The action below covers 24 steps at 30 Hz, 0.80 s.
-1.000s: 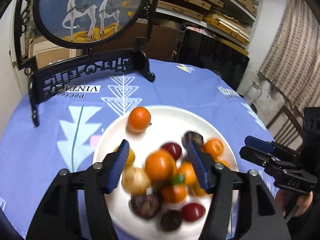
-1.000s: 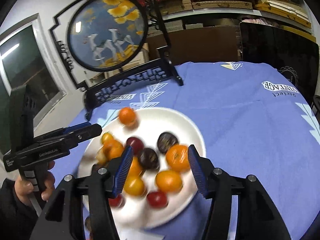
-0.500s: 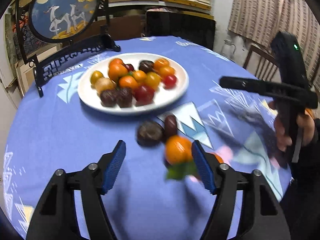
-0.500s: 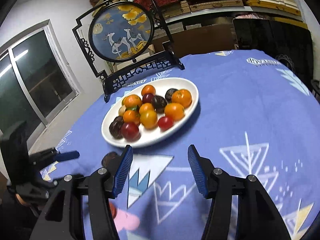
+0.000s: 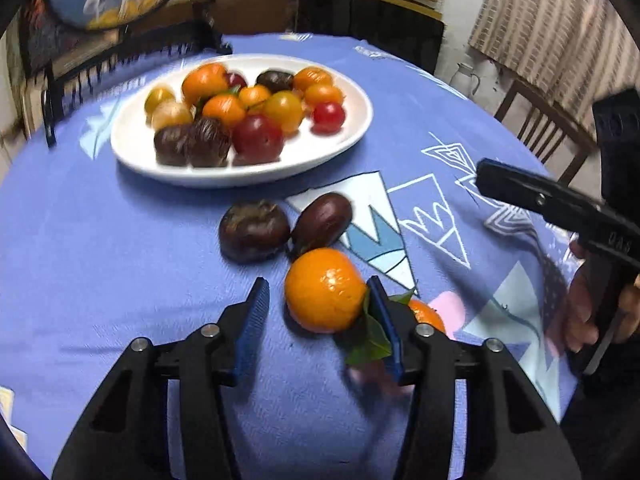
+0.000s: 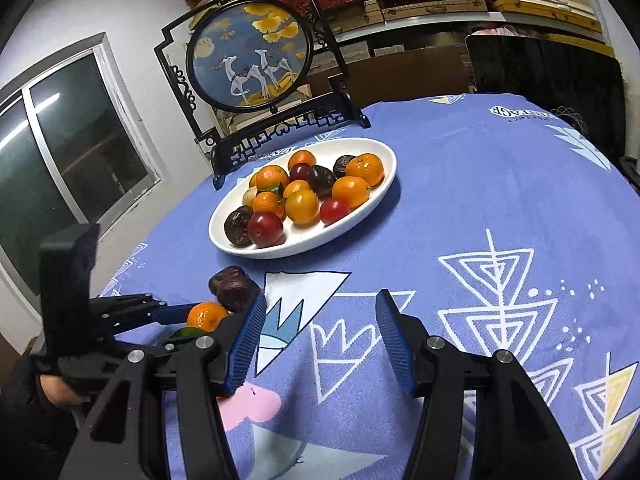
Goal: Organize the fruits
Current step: 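Grasp a tangerine with the right tool while the left tool grasps a leafy tangerine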
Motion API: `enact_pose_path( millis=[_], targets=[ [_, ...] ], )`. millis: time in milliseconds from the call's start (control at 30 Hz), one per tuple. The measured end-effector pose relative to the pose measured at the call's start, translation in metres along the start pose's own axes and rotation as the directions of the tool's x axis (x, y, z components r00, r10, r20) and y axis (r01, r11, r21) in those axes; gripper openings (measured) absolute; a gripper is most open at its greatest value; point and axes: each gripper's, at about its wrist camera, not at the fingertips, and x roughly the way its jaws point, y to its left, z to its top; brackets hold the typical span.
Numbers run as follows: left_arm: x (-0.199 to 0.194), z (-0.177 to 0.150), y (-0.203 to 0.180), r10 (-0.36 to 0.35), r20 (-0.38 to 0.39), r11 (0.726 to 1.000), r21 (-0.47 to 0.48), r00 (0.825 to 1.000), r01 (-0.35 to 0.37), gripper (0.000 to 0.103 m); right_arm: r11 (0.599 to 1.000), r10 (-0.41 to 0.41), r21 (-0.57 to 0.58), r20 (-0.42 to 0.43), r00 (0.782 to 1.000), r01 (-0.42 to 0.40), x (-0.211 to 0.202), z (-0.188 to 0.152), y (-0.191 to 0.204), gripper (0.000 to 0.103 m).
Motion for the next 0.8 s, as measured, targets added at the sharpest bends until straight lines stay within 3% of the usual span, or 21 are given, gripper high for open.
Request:
enact_pose_path(
  millis=[67,333,567,800],
  targets=[
    [-0.005,-0.003,0.01,-0.04,0.017,0.998,-0.041,0.999,0.041,0.039,1.0,0.008,0.01,-0.001,1.0,-0.008,0.0,0.0,-0.002,0.058],
    [-0.036,-0.026,0.056,-0.002,0.076,0.985,-0.172,0.997,0.016,0.039,0.997,0.056,-0.045,-0.021,0.998,-0.056,0.001,-0.002,0.009,0.058],
    [-0.031,-0.027,0.051,0.058,0.055,0.99,-0.129,0.997,-0.05,0.039,0.974,0.118,-0.178,-0.129,0.985,-0.14,0.008,-0.018,0.05,0.057],
    [-0.026,-0.025,0.051,0.065,0.04,0.991,-0.116,0.997,-0.06,0.038,0.941,0.077,-0.304,-0.234,0.969,-0.148,0.021,-0.037,0.093,0.06]
  ],
)
